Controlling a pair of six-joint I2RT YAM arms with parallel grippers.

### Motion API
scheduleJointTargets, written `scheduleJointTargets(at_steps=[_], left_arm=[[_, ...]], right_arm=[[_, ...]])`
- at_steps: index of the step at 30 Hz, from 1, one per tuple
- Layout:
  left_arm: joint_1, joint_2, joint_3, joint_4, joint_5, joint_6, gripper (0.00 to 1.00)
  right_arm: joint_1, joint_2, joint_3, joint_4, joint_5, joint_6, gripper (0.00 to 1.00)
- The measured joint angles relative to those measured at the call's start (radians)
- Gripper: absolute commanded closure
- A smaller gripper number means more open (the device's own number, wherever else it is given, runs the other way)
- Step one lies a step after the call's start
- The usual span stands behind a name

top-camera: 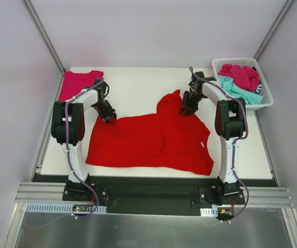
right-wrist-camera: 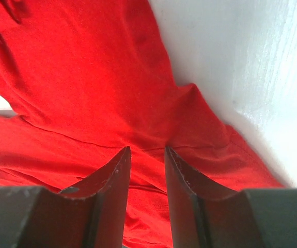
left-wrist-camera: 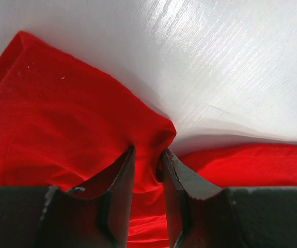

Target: Fold and stack the t-shirts

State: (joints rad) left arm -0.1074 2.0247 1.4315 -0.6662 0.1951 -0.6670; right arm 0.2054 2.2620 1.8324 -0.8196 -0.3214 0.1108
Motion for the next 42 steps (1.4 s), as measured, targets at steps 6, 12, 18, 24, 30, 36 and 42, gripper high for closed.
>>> scheduleJointTargets(at_steps=[6,12,18,24,30,36,42], left_arm=[[0.007,-0.017,-0.026,0.024,-0.017,-0.002,0.73],[0.031,-0.022,-0.034,0.028,-0.019,0.000,0.72],[0.064,-0.030,-0.040,0.030,-0.027,0.003,0.72],[0.082,-0.030,-0.034,0.029,-0.034,0.005,0.72],[0.083,0.027,0.071,0.011,-0.052,0.016,0.72],[0.083,0.051,0.172,-0.029,-0.057,0.023,0.72],[0.081,0.031,0.261,-0.058,-0.057,0.026,0.71]], right_arm=[[0.000,-0.025,-0.055,0.021,0.014,-0.001,0.66],[-0.012,-0.047,-0.091,0.036,0.037,0.000,0.67],[-0.045,-0.061,-0.113,0.053,0.048,0.001,0.68],[-0.083,-0.064,-0.121,0.063,0.048,0.004,0.68],[-0.093,-0.064,-0.108,0.063,0.032,0.005,0.68],[-0.082,-0.064,-0.031,0.049,0.017,-0.004,0.65],[-0.052,-0.045,0.186,-0.018,0.016,-0.010,0.65]])
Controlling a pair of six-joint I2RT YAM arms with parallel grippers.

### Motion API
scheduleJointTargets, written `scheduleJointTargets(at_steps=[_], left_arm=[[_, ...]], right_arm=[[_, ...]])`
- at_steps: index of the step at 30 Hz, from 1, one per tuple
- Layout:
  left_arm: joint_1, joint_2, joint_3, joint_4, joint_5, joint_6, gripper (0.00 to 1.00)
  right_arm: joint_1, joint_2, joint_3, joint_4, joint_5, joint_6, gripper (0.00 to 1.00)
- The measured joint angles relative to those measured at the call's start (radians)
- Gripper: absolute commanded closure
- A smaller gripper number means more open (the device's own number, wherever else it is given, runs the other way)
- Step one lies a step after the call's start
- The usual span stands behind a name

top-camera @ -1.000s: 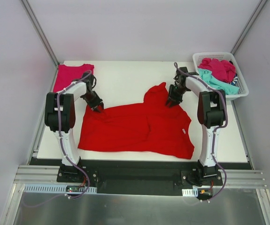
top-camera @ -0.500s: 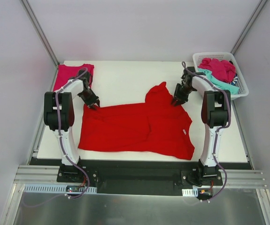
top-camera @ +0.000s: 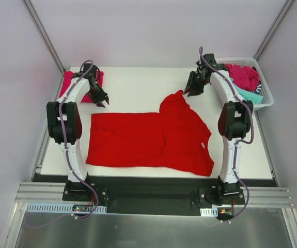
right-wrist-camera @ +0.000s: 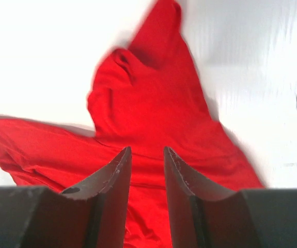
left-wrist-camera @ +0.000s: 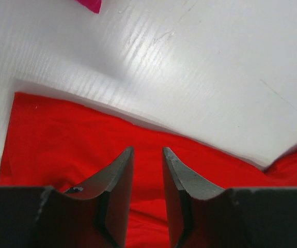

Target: Fold and stack the t-shirts

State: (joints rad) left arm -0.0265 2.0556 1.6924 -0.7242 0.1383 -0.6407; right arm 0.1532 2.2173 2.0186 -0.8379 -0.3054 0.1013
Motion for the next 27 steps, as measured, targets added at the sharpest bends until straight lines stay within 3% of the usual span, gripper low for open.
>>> scheduleJointTargets(at_steps=[7,15,27], left_arm=[[-0.013,-0.129,-0.011,-0.039,0.012,0.005,0.72],[-0.014,-0.278,-0.080,-0.052,0.069,0.008,0.72],[-0.014,-0.310,-0.119,-0.076,0.089,0.032,0.72]], right_arm=[[0.005,0.115,0.192,-0.006,-0.025,0.015,0.63],[0.007,0.222,0.129,0.079,-0.188,0.139,0.60],[0.074,0.264,0.134,0.293,-0.364,0.308,0.62]])
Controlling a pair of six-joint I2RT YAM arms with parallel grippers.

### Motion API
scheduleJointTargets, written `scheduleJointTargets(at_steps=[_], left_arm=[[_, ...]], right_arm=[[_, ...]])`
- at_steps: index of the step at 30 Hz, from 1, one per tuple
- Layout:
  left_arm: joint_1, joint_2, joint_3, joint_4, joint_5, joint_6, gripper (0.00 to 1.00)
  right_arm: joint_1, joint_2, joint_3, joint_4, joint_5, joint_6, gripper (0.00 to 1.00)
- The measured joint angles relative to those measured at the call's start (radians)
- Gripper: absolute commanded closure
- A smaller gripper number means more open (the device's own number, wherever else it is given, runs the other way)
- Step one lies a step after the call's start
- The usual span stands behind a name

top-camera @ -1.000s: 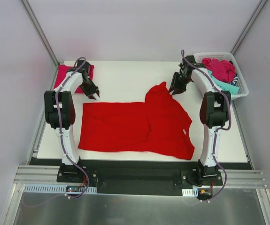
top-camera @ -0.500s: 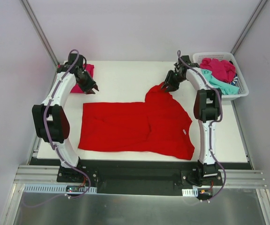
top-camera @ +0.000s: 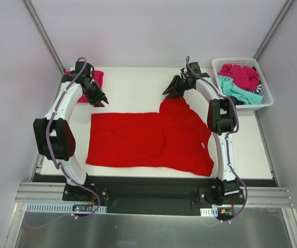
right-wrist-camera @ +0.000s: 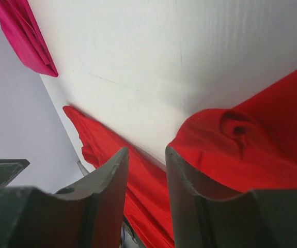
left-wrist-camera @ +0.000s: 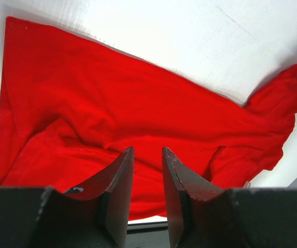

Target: Fold and stack the t-shirts

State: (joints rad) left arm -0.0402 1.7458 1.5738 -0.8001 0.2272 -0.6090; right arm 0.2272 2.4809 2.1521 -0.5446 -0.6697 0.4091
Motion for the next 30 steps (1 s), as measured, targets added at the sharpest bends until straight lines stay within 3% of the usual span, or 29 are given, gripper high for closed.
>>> scheduleJointTargets(at_steps=[30], left_arm=[[-0.013,-0.003,-0.019,-0.007,0.000,0.011,0.72]], right_arm=[[-0.137,0.000,-0.080,-0.044,0.056,-0.099,0.64]])
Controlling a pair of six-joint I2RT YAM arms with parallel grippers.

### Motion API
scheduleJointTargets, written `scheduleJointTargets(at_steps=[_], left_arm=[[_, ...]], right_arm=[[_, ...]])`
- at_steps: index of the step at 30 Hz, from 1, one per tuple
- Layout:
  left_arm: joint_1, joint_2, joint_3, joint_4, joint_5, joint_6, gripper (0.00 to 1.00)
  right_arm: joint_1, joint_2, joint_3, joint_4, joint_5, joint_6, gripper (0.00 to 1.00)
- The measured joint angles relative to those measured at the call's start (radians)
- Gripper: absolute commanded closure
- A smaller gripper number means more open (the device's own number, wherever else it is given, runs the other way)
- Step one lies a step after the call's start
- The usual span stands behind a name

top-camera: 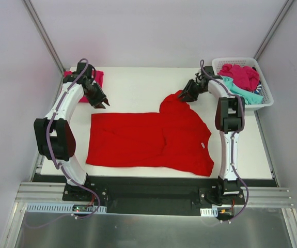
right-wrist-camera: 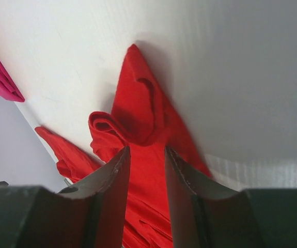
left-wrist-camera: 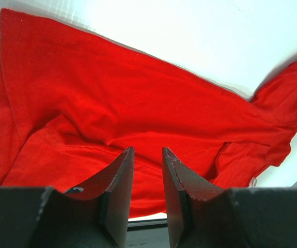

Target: Fold and stack the t-shirts

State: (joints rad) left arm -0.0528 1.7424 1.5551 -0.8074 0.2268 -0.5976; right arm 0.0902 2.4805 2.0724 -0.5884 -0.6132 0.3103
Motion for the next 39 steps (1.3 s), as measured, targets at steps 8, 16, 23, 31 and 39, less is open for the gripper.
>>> scheduleJointTargets(at_steps=[8,16,23,31,39], left_arm=[[0.000,0.000,0.000,0.000,0.000,0.008,0.72],[0.000,0.000,0.000,-0.002,0.000,0.010,0.72],[0.000,0.000,0.000,-0.005,0.000,0.011,0.72],[0.000,0.000,0.000,-0.006,0.000,0.011,0.72],[0.000,0.000,0.000,-0.007,0.000,0.011,0.72]], right_arm=[[0.028,0.000,0.058,-0.011,0.000,0.000,0.65],[0.021,0.000,0.129,-0.018,0.001,0.000,0.66],[0.017,0.003,0.129,-0.026,0.007,-0.007,0.66],[-0.004,0.040,0.135,-0.029,0.008,-0.016,0.66],[-0.013,0.085,0.149,-0.031,0.007,-0.016,0.65]])
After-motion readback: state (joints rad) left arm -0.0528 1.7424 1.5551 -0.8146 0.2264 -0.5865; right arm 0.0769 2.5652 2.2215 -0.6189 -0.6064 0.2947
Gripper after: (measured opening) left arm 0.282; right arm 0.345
